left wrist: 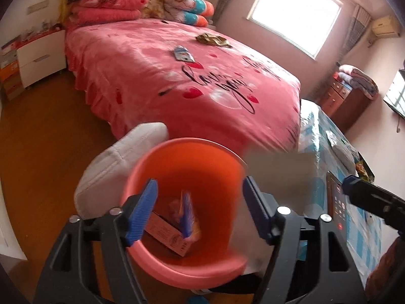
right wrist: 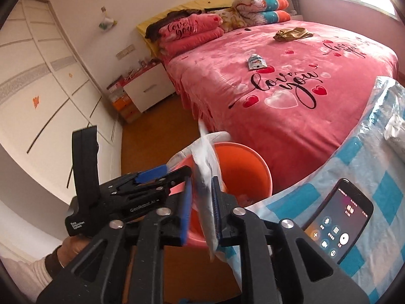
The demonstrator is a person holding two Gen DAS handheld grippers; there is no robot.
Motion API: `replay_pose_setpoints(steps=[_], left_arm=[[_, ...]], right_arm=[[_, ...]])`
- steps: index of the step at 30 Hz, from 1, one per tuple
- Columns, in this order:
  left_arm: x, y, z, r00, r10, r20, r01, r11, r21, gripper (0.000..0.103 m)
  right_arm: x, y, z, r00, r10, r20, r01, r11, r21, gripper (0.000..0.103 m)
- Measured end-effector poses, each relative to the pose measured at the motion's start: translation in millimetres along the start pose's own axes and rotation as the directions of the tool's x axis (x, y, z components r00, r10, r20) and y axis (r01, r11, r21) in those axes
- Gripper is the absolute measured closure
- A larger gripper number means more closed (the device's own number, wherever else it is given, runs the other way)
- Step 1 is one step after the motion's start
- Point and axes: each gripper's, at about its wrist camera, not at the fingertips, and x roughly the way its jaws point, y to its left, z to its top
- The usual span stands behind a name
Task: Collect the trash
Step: 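Drop the snack bag from the left tool into the bucket while the right tool drops the packet, then bring both open tools back toward the table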
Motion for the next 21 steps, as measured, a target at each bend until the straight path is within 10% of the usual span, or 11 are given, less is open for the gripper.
replay_pose_setpoints(steps=[9,21], left_arm=[[-15,-15,0,0.996,0.066,0.058,-0.071,0.993,0.097,0.011],[-33,-56,0,0.997,0.005,0.077,-0.019,0.984,0.177,0.008]], right_arm=[[-64,-12,-3,0.982,-0.06,0.18,0.054,0.998,0.038,0.031],[-123,-46,-30,0.921,-0.21,0.328,0.173,0.975,0.138,0.017]])
